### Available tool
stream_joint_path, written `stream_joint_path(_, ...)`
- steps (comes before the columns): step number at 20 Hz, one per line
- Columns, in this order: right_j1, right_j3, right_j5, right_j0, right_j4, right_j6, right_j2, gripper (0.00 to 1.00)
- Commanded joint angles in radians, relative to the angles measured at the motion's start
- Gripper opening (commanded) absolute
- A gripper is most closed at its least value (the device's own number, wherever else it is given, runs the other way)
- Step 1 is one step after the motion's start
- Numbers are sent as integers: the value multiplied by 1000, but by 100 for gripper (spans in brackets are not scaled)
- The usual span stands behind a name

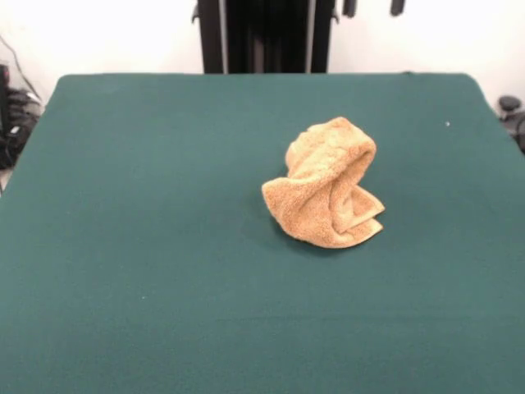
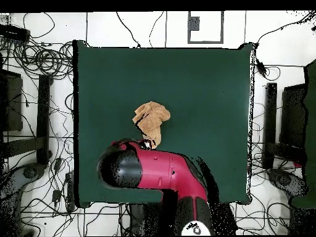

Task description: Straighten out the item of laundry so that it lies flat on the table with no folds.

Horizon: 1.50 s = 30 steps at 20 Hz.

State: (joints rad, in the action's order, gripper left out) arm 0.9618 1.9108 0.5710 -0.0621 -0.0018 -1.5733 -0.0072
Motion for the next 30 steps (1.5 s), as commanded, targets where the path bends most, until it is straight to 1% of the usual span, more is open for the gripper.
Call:
stream_joint_path(1,-140,-36,-69,-51,-4,-140,36,100)
stream_joint_path(6,-190,-64,-97,-97,-29,-104,46,100)
stream_joint_path(10,-214,-95,-89,-131,-44,-67,60,100)
stream_joint_path(13,-214,-168,-2,-138,-102,22,67,100)
stream_joint_path(15,-224,-207,31,-167,-107,66,107,100)
stream_joint_path(18,-299,-305,71,-180,-139,93,129,100)
stream_joint_path(20,-344,-372,120,-180,-162,109,140,100)
stream_joint_path(25,-346,-403,105,-216,-212,204,215,100)
stream_joint_path(28,-346,-409,103,-223,-234,212,234,100)
stream_joint_path(30,-350,-418,124,-217,-229,176,237,100)
